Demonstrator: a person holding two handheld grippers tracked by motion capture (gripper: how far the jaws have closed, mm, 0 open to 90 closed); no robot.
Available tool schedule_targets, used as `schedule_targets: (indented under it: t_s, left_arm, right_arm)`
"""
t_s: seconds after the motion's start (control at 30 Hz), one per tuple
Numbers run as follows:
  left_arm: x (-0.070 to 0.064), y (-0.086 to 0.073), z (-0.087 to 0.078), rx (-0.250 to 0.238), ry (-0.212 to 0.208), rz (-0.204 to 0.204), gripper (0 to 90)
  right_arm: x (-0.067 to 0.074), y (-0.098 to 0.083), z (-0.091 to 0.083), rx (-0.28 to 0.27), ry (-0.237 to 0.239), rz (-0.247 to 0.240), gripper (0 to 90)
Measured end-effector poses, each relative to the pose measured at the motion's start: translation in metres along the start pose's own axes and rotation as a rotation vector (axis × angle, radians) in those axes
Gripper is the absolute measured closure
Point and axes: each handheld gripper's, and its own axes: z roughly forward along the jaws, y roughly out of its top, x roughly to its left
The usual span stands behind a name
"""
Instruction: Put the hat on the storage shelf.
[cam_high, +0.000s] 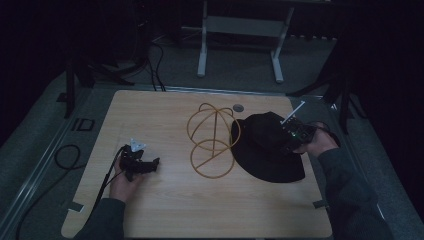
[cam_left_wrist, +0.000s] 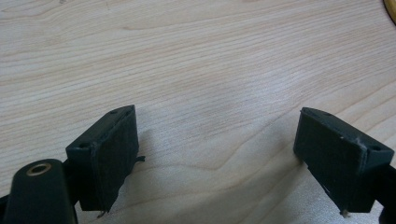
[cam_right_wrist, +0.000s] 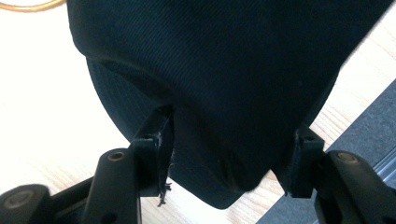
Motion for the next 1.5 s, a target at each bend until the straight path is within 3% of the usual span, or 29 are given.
schedule_targets:
  t_s: [0.4,0.57,0.7,0.93,1.5]
  left_arm:
    - [0.000,0.000,0.000,0.001,0.000,0.002,14.2]
    - [0.000,0.000,0.000,0.001,0.000,0.002,14.2]
    - [0.000,0.000,0.000,0.000,0.000,0.000,14.2]
    - [0.000,0.000,0.000,0.001,0.000,0.002,14.2]
    - [0.000,0.000,0.000,0.001,0.000,0.002,14.2]
  right_arm:
    - [-0.006,0.017,0.010,0.100,0.040,-0.016,58.3]
    - [-0.007,0.020,0.013,0.115,0.041,-0.015,62.2]
    - [-0.007,0.021,0.014,0.125,0.034,-0.026,71.2]
    - [-0.005,0.020,0.012,0.117,0.024,-0.045,81.8]
    - [-0.001,0.010,0.003,0.027,0.006,-0.039,85.0]
